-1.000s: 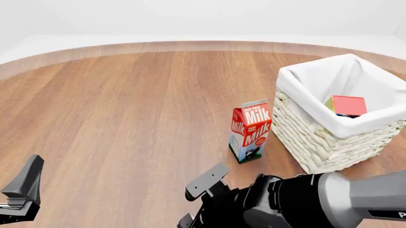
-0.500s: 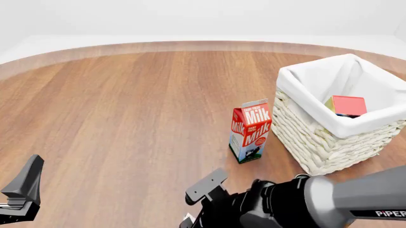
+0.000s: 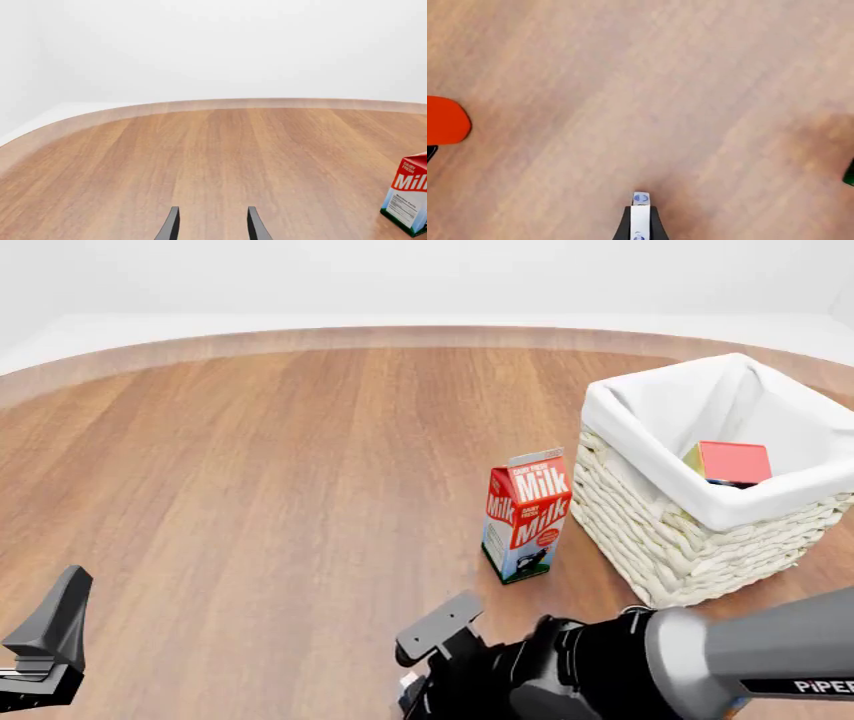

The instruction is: Pick up the cream cheese box and the butter, and put them in the basket.

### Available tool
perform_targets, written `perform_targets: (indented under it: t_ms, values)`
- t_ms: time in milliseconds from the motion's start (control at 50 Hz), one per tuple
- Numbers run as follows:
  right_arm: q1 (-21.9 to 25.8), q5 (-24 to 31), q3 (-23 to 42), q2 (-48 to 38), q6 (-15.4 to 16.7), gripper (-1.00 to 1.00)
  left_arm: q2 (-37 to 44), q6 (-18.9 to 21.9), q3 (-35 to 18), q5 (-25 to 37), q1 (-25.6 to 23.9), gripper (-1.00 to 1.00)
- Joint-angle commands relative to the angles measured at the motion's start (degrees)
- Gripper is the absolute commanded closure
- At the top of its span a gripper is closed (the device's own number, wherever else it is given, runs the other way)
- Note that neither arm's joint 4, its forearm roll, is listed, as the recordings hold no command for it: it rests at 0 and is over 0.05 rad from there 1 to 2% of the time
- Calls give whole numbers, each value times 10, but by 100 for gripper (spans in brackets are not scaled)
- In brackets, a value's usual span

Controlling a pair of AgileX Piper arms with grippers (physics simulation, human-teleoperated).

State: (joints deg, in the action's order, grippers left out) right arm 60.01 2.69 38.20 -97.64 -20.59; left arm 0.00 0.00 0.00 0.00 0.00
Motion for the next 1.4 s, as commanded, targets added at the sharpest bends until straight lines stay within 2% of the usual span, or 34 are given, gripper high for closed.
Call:
perform_targets:
  t_ms: [20,320,660,760,980,1280,1400]
  values:
    - [-13,16,3,20,10,100,0,0,0,0,0,-100]
    - [-61,117,60,135,87,100,0,0,0,0,0,-100]
    - [-104,182,115,224,149,100,0,0,0,0,0,-100]
    - [-101,198,132,243,160,100,0,0,0,0,0,-100]
    - [-139,247,179,316,212,100,0,0,0,0,0,-100]
    - [-191,281,216,366,239,100,0,0,0,0,0,-100]
    - [-236,287,224,380,246,100,0,0,0,0,0,-100]
